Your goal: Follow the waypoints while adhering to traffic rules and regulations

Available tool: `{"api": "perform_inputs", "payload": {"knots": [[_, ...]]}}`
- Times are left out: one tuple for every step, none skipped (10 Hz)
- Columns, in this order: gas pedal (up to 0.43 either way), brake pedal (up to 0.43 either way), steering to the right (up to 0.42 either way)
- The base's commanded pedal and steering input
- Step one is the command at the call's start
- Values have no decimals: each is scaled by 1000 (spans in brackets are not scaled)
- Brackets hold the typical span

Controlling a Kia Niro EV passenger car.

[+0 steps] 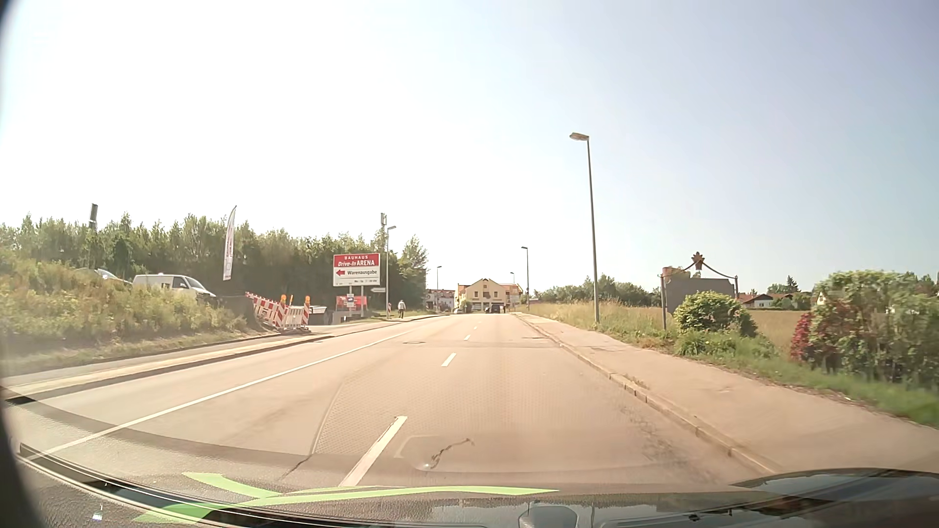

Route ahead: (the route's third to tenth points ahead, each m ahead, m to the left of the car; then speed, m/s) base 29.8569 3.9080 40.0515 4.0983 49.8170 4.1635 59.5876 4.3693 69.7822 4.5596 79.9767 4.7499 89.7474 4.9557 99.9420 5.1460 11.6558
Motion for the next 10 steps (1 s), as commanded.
{"api": "perform_inputs", "payload": {"knots": [[319,0,-5],[319,0,-4],[319,0,-5],[319,0,-5],[319,0,-5],[331,0,-4],[331,0,-5],[331,0,-4],[331,0,-5],[331,0,-6]]}}
